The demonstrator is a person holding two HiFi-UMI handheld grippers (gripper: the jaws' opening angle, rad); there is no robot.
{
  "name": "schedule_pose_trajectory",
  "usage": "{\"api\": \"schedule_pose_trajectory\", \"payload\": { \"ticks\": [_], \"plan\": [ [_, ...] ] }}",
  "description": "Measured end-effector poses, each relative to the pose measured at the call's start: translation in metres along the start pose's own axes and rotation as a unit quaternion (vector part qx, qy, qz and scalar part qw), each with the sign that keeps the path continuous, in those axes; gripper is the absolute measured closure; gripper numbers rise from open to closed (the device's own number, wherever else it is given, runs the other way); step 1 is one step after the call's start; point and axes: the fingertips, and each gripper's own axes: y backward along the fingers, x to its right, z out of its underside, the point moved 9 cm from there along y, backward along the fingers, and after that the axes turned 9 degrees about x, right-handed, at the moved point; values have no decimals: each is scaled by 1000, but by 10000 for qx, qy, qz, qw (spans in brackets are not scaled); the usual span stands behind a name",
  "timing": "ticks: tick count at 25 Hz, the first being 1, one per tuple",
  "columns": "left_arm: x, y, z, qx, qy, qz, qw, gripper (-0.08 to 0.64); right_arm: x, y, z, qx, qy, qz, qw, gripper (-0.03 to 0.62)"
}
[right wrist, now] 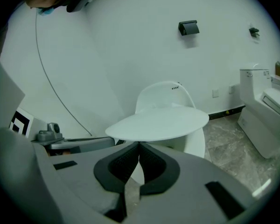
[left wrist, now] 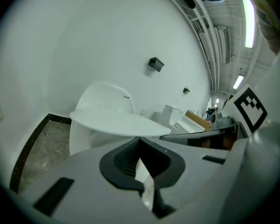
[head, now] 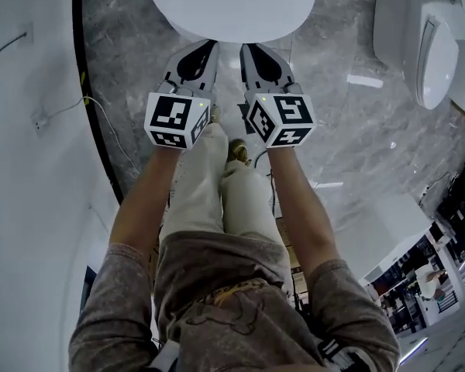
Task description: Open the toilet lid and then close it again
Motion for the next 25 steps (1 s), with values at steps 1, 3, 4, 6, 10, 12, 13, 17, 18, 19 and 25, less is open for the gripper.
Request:
{"api": "schedule_pose_trajectory", "payload": {
  "ticks": [1,3,4,6,10,12,13,17,18,19,25],
  "plan": [
    [1,0,-10,37,11,10,10000,551,-2,1,-10,25,17,18,10000,566],
    [3,-1,-29,96,4,15,10000,551,-7,2,-30,73,63,31,9999,566],
    [4,-3,-40,135,2,19,9999,551,-8,2,-41,116,82,23,9999,566],
    [5,-7,-61,227,-11,37,9997,551,-11,3,-63,232,117,-21,9997,565],
    [9,-18,-98,305,-85,79,9995,551,-11,4,-103,371,223,-97,9990,565],
    [10,-23,-117,258,-101,69,9996,551,-12,1,-122,375,224,-118,9990,566],
    [9,-26,-126,234,-99,57,9997,551,-12,-1,-130,365,219,-128,9990,566],
    [6,-40,-157,236,-38,-55,9997,551,-12,-12,-166,336,300,-246,9987,566],
    [6,-45,-165,227,-34,-96,9997,551,-11,-16,-175,335,331,-289,9985,566],
    [6,-51,-174,205,-52,-139,9997,551,-9,-19,-185,330,356,-335,9983,565],
    [2,-84,-233,103,-39,-450,9989,551,0,-42,-257,409,442,-638,9961,566]
  ]
}}
